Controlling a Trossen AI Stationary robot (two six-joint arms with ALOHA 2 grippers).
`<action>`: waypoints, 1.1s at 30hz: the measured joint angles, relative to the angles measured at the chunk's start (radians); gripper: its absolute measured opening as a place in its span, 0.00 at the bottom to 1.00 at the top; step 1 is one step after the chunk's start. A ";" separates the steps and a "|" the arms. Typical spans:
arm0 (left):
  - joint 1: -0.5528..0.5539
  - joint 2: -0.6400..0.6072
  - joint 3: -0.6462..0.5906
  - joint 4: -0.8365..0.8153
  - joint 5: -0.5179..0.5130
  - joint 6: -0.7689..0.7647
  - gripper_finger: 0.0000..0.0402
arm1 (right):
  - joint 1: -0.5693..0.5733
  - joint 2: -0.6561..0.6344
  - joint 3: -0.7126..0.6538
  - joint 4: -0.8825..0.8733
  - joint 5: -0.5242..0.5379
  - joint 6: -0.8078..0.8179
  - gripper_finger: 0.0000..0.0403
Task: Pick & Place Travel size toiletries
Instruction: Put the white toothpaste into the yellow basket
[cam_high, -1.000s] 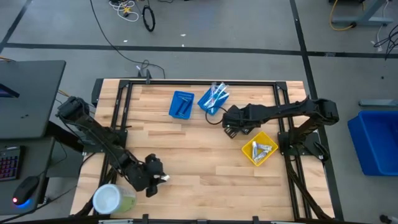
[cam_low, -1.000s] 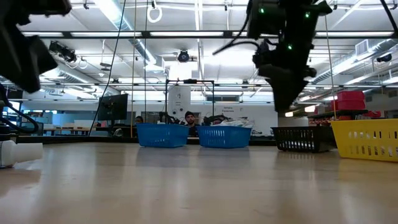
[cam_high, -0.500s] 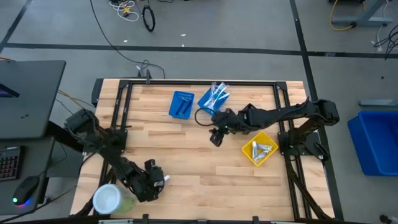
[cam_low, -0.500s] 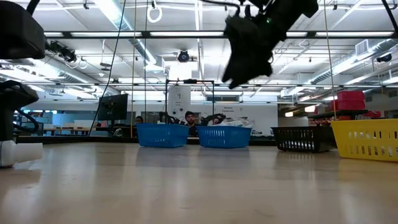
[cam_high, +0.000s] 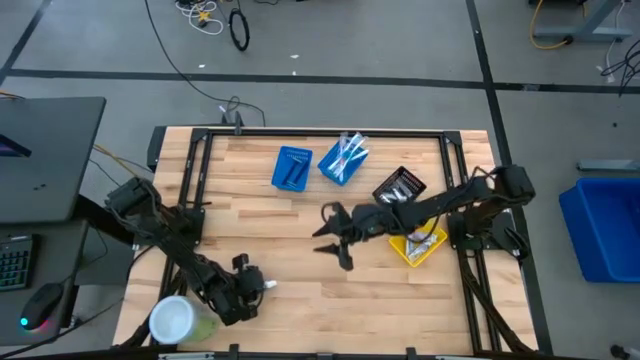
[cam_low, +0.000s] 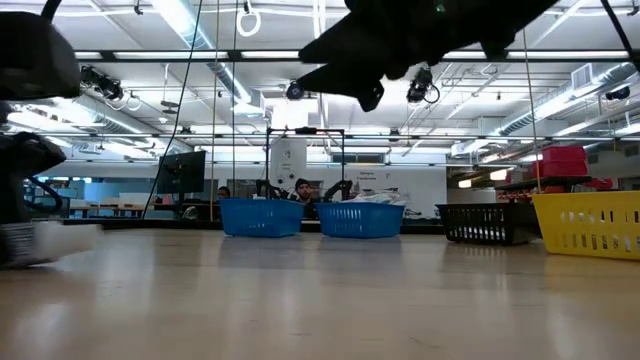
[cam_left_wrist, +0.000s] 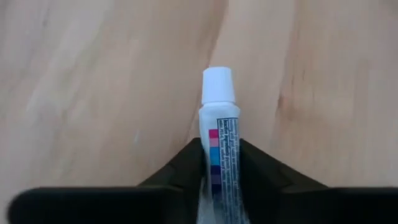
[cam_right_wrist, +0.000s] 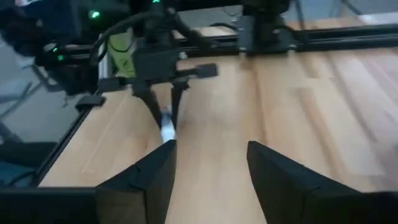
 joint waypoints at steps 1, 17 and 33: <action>0.000 0.003 0.000 0.027 -0.028 0.001 0.22 | 0.013 0.019 -0.005 0.027 0.000 -0.014 0.50; 0.143 0.004 -0.001 0.390 -0.081 0.340 0.14 | 0.086 0.334 0.030 0.263 -0.001 0.085 0.57; 0.226 0.002 -0.001 0.441 -0.091 0.442 0.14 | 0.076 0.333 0.030 0.278 -0.016 0.121 0.57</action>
